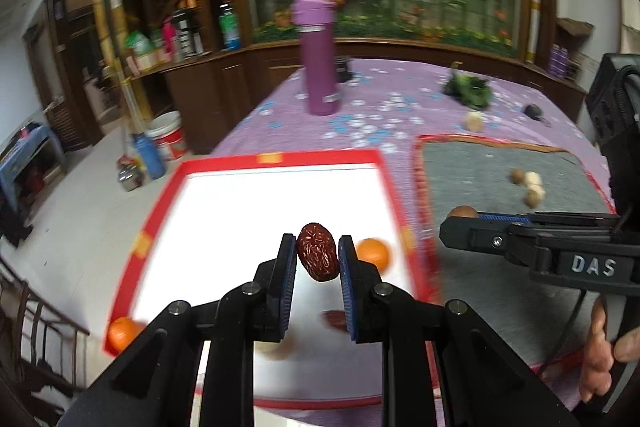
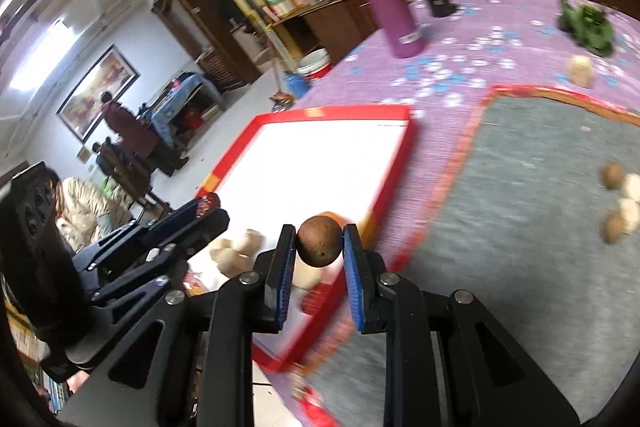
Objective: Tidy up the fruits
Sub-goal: 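Place the longan in the white tray with the right gripper while the left gripper places the red date there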
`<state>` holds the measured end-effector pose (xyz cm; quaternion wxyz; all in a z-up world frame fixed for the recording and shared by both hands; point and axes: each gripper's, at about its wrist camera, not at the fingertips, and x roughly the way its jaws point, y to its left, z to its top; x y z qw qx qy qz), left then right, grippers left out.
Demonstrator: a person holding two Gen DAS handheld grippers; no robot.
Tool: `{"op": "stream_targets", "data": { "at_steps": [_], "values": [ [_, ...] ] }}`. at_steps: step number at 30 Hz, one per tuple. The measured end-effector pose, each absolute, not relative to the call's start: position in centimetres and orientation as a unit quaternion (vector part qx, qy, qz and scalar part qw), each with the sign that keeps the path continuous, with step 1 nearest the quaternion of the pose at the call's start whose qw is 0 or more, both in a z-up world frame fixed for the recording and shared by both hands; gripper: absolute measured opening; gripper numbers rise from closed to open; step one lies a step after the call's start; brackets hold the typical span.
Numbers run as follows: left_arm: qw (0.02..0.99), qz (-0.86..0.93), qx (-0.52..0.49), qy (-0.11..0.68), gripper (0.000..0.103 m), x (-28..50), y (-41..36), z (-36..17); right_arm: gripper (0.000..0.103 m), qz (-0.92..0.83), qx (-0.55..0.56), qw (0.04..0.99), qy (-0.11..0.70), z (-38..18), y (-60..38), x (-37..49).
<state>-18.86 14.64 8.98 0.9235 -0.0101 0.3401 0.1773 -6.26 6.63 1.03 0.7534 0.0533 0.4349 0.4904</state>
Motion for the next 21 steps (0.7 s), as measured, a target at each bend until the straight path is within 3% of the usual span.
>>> {"op": "stream_targets", "data": {
  "at_steps": [21],
  "values": [
    [0.883, 0.275, -0.041, 0.379, 0.021, -20.7, 21.7, 4.7, 0.026, 0.503, -0.004, 0.721, 0.477, -2.3, 15.4, -9.1]
  ]
}}
